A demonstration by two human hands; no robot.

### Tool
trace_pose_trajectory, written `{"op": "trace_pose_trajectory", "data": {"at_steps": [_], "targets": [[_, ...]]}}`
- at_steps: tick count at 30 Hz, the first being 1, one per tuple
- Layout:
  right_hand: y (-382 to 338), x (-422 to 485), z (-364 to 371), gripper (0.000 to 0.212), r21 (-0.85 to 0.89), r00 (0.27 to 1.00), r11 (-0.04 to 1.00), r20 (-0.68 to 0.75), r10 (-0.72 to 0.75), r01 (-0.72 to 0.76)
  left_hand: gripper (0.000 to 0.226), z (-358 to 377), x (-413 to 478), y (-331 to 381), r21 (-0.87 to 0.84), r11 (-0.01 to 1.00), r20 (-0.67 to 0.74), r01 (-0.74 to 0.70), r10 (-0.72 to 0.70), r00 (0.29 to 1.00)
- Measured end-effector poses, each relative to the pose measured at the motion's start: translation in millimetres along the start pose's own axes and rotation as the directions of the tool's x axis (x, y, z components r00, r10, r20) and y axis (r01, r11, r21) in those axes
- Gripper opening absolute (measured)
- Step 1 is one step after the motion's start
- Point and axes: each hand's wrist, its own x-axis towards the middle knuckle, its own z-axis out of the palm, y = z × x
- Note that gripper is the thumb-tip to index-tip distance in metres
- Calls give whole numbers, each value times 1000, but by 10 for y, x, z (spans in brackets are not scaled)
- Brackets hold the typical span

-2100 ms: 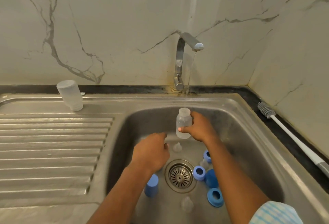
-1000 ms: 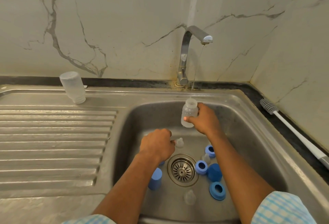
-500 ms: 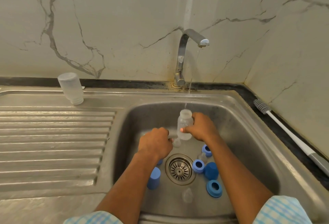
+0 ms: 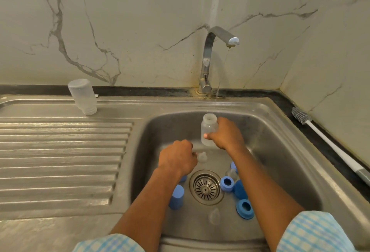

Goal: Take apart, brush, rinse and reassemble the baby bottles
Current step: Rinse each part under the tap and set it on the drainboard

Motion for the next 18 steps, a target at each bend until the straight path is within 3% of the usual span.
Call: {"op": "trace_pose_trajectory", "data": {"at_steps": [2, 4, 6, 8, 10, 12, 15, 18], "targets": [[-20, 33, -1, 49, 70, 998, 997, 57, -18, 14, 27, 2, 7, -1, -2, 1000, 2, 4, -4, 1000], [1, 33, -4, 44, -37, 991, 998, 126, 51, -46, 27, -2, -3, 6, -5, 1000, 3, 5, -5, 1000], [15, 7, -13, 39, -97, 995, 991, 34, 91, -87, 26, -3, 1, 2, -8, 1000, 1, 6, -6, 1000], [24, 16, -19, 41, 34, 999, 999, -27, 29, -28, 26, -1, 5, 3, -12, 1000, 1, 3, -3, 1000], [-2, 16, -49, 46, 70, 997, 998, 79, -1, -5, 26, -14, -3, 0, -13, 1000, -1, 0, 0, 1000], [0, -23, -48, 46, -75, 988, 996, 139, 62, -52, 28, -13, -12, -2, -8, 1000, -5, 3, -3, 1000], [4, -105, -73, 41, -75, 998, 995, 0, 68, -68, 28, -26, -13, -11, 6, 1000, -13, 15, -15, 1000], [48, -183, -91, 50, -20, 989, 998, 135, 64, -62, 26, -45, -13, -23, 15, 999, -37, 32, -32, 999]]}}
